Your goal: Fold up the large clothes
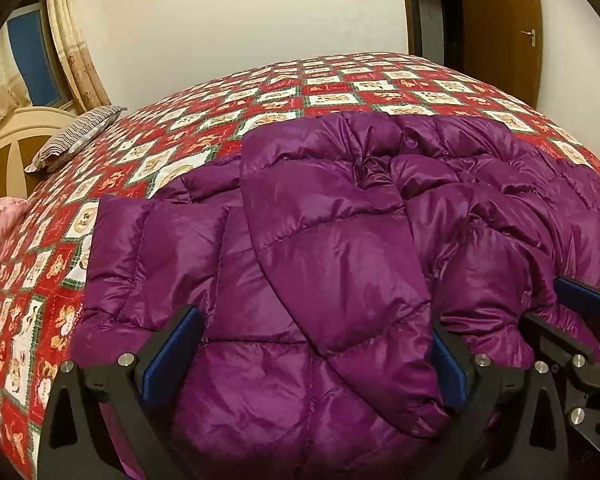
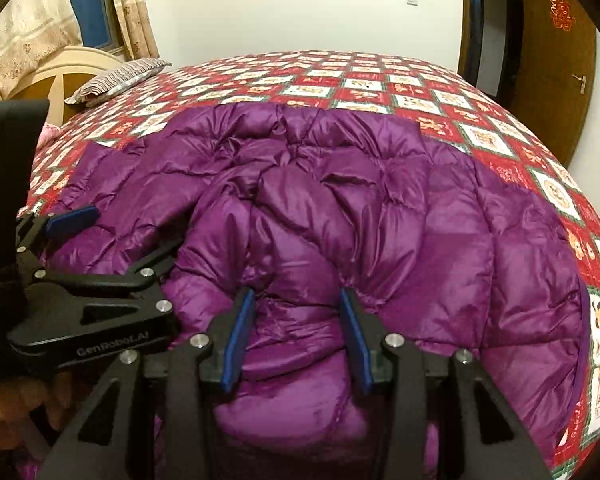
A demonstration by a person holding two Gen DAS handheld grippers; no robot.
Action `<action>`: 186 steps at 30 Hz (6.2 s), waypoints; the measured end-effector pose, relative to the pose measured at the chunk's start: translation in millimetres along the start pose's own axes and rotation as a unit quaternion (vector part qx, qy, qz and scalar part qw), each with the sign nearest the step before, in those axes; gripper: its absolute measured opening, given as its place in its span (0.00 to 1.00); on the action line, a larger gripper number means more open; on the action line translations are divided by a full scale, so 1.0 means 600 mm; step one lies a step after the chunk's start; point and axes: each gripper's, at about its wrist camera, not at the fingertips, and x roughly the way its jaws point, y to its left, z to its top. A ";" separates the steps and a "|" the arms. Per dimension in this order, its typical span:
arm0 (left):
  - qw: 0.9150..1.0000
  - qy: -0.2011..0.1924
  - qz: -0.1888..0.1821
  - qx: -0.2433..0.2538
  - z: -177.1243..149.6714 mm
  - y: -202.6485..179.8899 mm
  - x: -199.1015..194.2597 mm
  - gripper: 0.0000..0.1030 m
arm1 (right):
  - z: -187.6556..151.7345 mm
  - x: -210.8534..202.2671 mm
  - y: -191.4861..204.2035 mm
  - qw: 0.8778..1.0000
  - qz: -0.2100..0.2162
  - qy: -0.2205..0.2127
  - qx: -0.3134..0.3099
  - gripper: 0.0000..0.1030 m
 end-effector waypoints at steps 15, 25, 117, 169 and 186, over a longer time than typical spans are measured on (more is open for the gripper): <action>0.999 0.020 -0.022 -0.011 0.009 0.021 -0.005 0.99 | 0.005 0.003 0.003 1.000 0.015 0.023 -0.015 0.47; 0.999 -0.032 0.000 -0.022 -0.103 0.154 -0.232 0.99 | -0.033 -0.173 -0.065 0.999 0.031 0.023 0.019 0.77; 0.982 -0.088 0.163 -0.032 -0.046 0.151 -0.134 0.99 | 0.154 -0.007 -0.049 0.990 -0.055 -0.080 0.098 0.66; 0.989 0.006 0.134 -0.061 -0.055 0.159 -0.054 0.99 | 0.128 0.103 -0.069 0.988 -0.101 0.035 0.107 0.77; 0.992 -0.020 0.126 -0.019 -0.058 0.098 -0.071 0.99 | 0.128 0.094 -0.028 0.990 -0.107 0.035 0.079 0.80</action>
